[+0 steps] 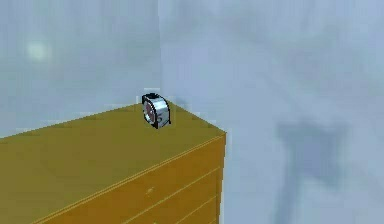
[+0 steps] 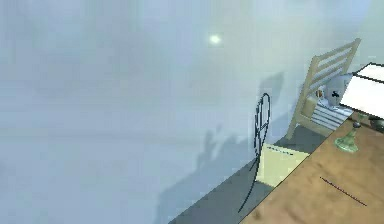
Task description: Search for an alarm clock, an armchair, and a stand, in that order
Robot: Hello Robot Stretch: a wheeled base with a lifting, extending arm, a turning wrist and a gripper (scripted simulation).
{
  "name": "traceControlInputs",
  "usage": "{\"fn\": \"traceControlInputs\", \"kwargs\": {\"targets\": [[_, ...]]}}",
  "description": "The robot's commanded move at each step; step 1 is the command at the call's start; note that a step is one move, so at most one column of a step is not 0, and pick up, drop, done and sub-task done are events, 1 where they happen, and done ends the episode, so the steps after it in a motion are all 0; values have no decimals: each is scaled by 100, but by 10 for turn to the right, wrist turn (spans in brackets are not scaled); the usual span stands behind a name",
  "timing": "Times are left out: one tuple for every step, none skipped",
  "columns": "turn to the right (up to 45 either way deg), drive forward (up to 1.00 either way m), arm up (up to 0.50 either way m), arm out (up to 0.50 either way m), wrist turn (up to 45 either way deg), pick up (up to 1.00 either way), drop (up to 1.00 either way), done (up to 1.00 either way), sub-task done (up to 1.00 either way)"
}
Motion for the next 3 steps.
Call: {"fn": "traceControlInputs", "kwargs": {"targets": [[-90,0,0,0,0,0,0,0,0],[0,0,0,0,0,0,0,0,100],[-450,0,0,0,0,0,0,0,0]]}}
